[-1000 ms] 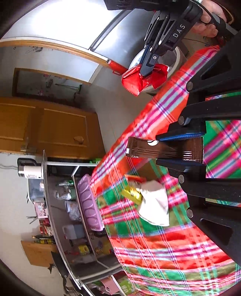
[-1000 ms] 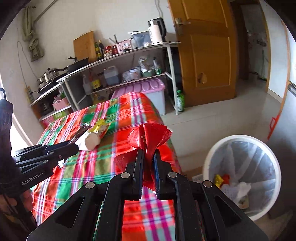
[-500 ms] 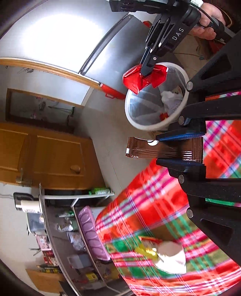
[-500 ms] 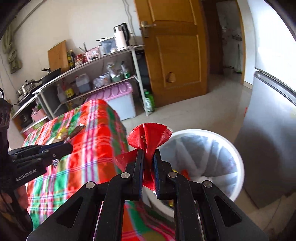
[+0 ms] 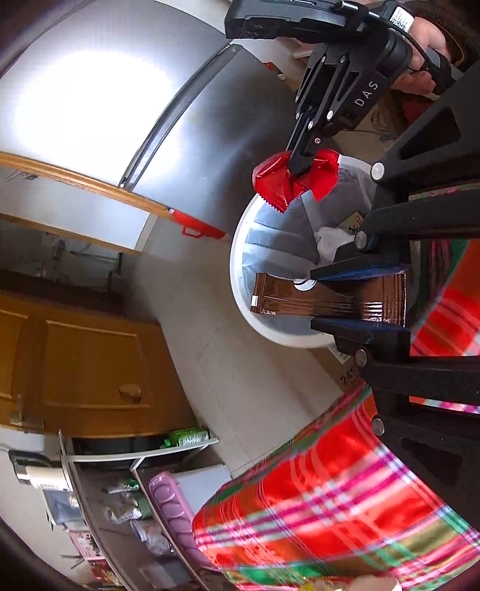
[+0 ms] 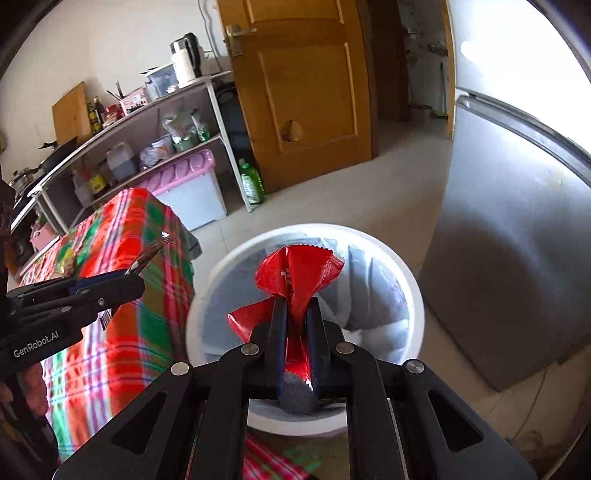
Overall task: Collect trash
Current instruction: 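Carry the brown wrapper and red bag in both tools over the white bin, then open both tools to drop the brown wrapper and red bag into the bin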
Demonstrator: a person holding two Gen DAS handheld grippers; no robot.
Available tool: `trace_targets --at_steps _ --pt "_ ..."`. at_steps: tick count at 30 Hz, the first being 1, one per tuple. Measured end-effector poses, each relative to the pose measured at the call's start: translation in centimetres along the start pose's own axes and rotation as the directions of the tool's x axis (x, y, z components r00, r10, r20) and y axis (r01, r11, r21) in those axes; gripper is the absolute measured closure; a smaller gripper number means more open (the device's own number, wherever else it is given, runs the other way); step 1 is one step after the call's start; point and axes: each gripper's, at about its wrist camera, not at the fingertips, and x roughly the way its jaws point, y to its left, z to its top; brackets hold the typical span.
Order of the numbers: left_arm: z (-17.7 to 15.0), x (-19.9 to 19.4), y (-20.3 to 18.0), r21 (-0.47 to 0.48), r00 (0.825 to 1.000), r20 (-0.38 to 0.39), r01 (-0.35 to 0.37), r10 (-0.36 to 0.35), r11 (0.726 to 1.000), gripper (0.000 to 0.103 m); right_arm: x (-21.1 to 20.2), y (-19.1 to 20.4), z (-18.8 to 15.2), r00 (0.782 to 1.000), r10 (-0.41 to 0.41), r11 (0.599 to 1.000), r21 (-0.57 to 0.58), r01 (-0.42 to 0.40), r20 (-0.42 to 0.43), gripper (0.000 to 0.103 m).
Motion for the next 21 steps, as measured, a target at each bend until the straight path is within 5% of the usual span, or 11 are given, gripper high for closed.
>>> trace_targets --at_steps 16,21 --pt "-0.1 6.0 -1.4 0.008 0.993 -0.117 -0.006 0.007 1.0 0.082 4.6 -3.0 -1.2 0.993 -0.047 0.999 0.006 0.048 -0.106 0.088" --pt "-0.3 6.4 -1.5 0.003 0.991 -0.131 0.002 -0.002 1.0 0.066 4.6 -3.3 -1.4 0.991 -0.061 0.998 0.013 0.063 -0.115 0.082"
